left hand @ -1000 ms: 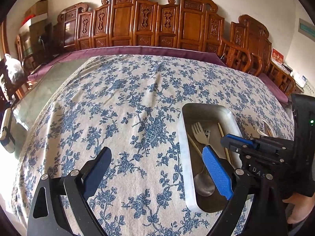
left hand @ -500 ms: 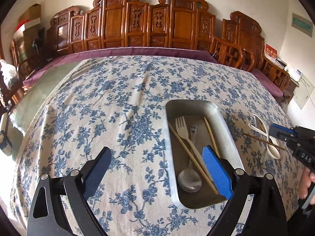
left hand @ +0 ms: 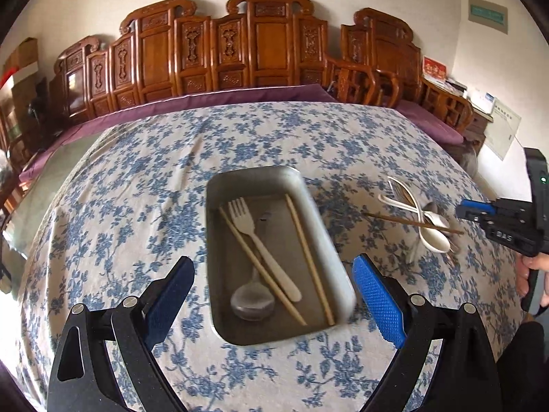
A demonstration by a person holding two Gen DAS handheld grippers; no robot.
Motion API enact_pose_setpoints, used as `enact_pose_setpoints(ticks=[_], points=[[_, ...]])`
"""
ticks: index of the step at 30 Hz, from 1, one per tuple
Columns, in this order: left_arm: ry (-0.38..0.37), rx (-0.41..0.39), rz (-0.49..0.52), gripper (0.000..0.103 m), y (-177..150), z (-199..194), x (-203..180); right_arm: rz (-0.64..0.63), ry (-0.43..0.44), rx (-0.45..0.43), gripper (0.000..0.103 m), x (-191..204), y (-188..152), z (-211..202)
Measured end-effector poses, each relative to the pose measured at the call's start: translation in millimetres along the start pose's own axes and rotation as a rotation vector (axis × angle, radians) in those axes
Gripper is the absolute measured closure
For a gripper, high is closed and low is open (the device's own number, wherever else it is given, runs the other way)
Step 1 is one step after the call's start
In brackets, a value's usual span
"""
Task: Organize utensils
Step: 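Move the right tool back to the utensil pile and grasp another chopstick, then grasp a white plastic spoon with the left tool while the right tool holds the chopstick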
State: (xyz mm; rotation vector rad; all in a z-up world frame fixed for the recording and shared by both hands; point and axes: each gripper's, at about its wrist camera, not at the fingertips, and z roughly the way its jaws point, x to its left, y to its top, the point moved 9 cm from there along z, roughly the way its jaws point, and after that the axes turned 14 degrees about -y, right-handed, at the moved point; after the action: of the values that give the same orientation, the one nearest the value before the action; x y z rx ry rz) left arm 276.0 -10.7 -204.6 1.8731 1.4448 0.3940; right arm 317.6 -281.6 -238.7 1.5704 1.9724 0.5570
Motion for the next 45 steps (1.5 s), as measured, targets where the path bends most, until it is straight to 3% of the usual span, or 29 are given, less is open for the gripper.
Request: enact_pose_setpoints(ticks=[5,11,17,23,26,34,40,45], points=[[-0.024,0.022,0.025,0.013,-7,7,-20,-0.019,0.027,0.019,0.079,11,-12,18],[-0.044,0.027,0.052,0.013,-12,11,-39,-0.076,0.074,0.022,0.079,30,-1,30],[-0.040,0.043,0.079,0.013,-19,16,-52,-0.110,0.063,0.090,0.080,31,-14,51],[-0.017,0.076,0.111,0.013,-26,23,-63,-0.114,0.094,0.064,0.097,29,-14,44],[-0.001,0.097,0.126,0.013,-29,29,-72,-0.113,0.131,0.037,0.097,30,-13,35],[-0.040,0.123,0.102,0.013,-16,55,-107,0.000,0.146,-0.020,0.097,-3,-2,16],[-0.077,0.170,0.109,0.013,-5,92,-136,0.058,0.112,-0.006,0.097,-30,-3,24],[-0.109,0.208,0.053,0.013,1,125,-145,0.078,0.112,0.001,0.097,-38,-5,28]])
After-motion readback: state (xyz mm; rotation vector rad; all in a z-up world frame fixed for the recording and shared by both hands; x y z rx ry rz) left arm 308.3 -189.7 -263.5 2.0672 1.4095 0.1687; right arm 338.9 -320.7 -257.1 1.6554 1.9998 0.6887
